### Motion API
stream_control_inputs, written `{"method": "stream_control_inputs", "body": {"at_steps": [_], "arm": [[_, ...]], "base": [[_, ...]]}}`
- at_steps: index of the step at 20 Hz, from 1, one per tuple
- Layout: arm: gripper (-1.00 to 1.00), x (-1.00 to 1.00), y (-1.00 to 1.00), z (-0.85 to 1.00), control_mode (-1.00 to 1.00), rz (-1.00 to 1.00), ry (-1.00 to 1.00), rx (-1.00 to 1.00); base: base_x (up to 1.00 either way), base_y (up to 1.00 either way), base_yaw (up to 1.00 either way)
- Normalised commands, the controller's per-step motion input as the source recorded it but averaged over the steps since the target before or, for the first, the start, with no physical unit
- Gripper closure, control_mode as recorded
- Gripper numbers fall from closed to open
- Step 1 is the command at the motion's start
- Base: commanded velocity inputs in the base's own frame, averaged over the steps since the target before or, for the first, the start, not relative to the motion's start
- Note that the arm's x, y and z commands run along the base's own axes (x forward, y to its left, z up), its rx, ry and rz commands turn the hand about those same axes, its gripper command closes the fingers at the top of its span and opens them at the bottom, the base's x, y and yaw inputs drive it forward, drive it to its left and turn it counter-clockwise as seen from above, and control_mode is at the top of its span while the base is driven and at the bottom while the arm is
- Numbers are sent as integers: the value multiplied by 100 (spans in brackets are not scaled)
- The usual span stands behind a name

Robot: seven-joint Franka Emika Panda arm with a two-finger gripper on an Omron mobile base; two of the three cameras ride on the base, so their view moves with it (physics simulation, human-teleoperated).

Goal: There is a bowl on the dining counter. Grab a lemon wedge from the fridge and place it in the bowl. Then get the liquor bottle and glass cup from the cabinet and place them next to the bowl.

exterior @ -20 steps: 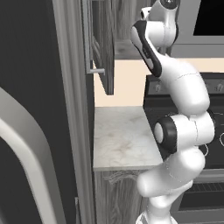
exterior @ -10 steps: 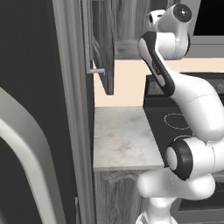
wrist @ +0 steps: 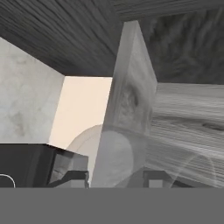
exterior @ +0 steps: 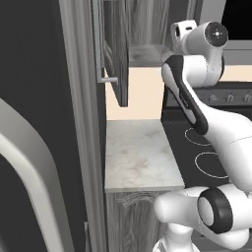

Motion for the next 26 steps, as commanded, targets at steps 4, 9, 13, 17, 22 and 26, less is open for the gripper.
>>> {"method": "stream_control_inputs", "body": {"at_steps": [4,9,13,17,22,26], "arm": [[100,-19,0,-5,-100,-1,2,2],[100,-67,-7,-2,-100,-2,0,4],[100,-57,-6,0,-100,-1,0,4],[100,-54,-7,0,-100,-2,0,4],[100,-53,-1,0,-100,-3,2,4],[100,-26,0,0,-100,-3,5,1]], "base": [[0,0,0],[0,0,0],[0,0,0],[0,0,0],[0,0,0],[0,0,0]]}}
